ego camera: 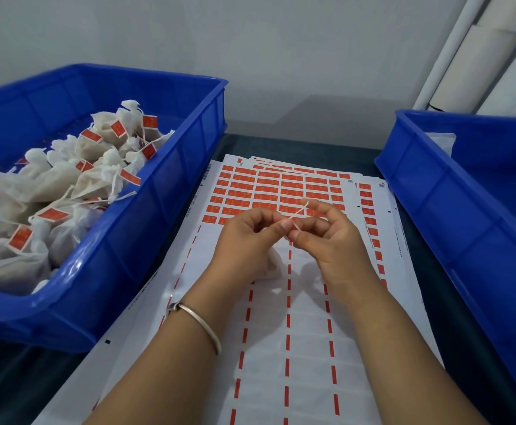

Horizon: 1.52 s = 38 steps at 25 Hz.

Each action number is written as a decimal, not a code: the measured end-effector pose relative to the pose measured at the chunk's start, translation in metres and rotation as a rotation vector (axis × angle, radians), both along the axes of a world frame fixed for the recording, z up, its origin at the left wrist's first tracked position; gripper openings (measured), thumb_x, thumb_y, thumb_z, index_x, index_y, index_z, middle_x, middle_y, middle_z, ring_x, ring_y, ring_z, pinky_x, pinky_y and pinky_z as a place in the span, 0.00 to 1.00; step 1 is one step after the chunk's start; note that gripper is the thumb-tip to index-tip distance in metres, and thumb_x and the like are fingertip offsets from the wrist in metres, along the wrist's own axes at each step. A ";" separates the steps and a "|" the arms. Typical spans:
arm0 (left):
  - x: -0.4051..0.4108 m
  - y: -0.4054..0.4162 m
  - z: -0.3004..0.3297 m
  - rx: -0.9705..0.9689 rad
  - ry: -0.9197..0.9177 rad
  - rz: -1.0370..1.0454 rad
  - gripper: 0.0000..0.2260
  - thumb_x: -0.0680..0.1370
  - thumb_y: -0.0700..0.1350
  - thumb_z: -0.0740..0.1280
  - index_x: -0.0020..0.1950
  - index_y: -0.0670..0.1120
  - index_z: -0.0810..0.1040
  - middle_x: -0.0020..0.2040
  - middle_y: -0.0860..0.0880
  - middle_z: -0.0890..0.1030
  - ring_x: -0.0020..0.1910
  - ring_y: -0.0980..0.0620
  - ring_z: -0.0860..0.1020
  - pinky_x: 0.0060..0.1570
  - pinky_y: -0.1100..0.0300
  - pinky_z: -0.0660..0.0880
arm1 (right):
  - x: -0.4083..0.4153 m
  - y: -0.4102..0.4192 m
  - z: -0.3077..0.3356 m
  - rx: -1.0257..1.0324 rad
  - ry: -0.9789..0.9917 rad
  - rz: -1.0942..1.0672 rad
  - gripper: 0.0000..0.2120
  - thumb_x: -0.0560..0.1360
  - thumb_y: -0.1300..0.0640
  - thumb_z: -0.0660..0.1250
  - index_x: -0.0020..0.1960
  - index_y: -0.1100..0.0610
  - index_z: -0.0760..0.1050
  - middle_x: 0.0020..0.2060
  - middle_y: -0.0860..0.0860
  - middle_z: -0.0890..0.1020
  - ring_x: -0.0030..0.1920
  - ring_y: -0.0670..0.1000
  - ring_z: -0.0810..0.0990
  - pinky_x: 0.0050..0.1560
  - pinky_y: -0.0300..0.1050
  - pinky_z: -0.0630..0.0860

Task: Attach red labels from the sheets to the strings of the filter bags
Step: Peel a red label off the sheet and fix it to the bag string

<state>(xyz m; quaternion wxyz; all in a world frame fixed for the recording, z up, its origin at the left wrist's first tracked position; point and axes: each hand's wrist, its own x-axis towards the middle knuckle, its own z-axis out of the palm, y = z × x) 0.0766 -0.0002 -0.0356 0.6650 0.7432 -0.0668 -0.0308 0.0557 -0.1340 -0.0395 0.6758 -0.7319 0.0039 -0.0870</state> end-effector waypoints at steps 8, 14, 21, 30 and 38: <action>-0.003 -0.003 0.004 0.142 0.018 -0.016 0.03 0.72 0.51 0.71 0.40 0.57 0.77 0.34 0.65 0.79 0.37 0.67 0.78 0.29 0.75 0.71 | 0.004 -0.003 -0.006 0.141 0.000 -0.131 0.15 0.71 0.55 0.73 0.53 0.43 0.73 0.42 0.36 0.83 0.47 0.41 0.83 0.45 0.37 0.80; -0.001 0.004 0.013 0.434 0.016 -0.047 0.04 0.71 0.54 0.71 0.44 0.58 0.80 0.37 0.66 0.73 0.38 0.60 0.74 0.32 0.70 0.67 | 0.006 -0.003 -0.006 0.240 0.014 -0.147 0.13 0.71 0.56 0.72 0.53 0.44 0.74 0.43 0.37 0.84 0.47 0.42 0.84 0.40 0.37 0.80; -0.015 0.014 0.043 0.416 -0.196 0.197 0.04 0.72 0.54 0.69 0.42 0.55 0.81 0.36 0.58 0.79 0.37 0.58 0.78 0.36 0.69 0.72 | 0.000 0.001 -0.011 0.014 0.104 0.036 0.25 0.60 0.34 0.70 0.56 0.34 0.72 0.44 0.26 0.80 0.46 0.38 0.82 0.37 0.30 0.76; -0.051 0.111 0.128 0.563 -0.696 0.706 0.10 0.73 0.48 0.70 0.54 0.49 0.81 0.40 0.56 0.77 0.37 0.63 0.73 0.40 0.75 0.70 | -0.002 -0.001 -0.016 -0.096 0.099 0.092 0.20 0.68 0.42 0.64 0.60 0.40 0.73 0.43 0.35 0.83 0.44 0.37 0.80 0.33 0.23 0.71; -0.077 0.193 0.122 0.836 -0.214 0.745 0.08 0.70 0.53 0.73 0.41 0.51 0.78 0.34 0.56 0.78 0.34 0.58 0.75 0.32 0.65 0.66 | -0.001 -0.002 -0.022 -0.134 0.083 0.063 0.14 0.77 0.53 0.64 0.61 0.42 0.73 0.43 0.37 0.83 0.46 0.41 0.82 0.35 0.25 0.73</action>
